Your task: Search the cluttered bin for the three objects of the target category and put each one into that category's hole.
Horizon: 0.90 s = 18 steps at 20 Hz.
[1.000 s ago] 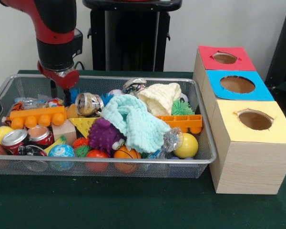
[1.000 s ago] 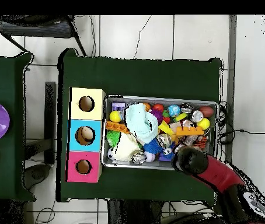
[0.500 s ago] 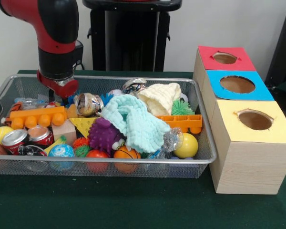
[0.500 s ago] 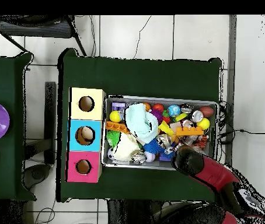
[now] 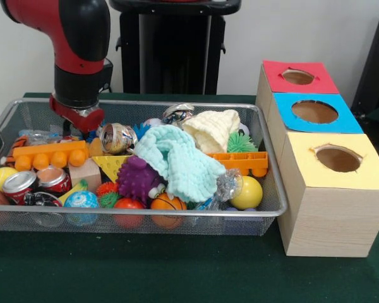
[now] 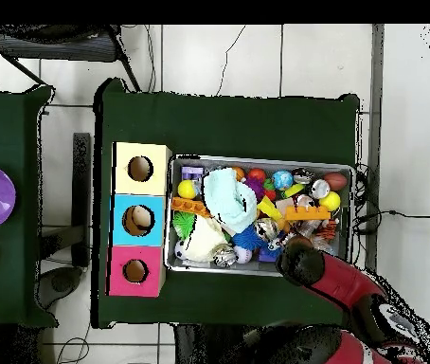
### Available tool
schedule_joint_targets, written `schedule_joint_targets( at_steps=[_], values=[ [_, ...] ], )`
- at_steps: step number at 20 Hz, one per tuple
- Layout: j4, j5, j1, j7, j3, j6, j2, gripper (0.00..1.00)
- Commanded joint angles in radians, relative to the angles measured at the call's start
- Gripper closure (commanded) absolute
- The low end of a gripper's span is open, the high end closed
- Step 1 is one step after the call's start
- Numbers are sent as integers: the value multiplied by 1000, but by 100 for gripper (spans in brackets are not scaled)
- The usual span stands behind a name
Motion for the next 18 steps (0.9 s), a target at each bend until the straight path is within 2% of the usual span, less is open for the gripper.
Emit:
schedule_joint_targets(
  at_steps=[1,4,5,10,18],
  values=[
    [-95,-4,5,105,25,-48,37,0],
    [-82,-6,6,111,25,-62,27,0],
    [-72,-3,3,119,28,-73,22,100],
    [-42,-1,-14,132,40,-81,-12,100],
    [-23,20,7,152,22,-57,-46,100]
  ],
)
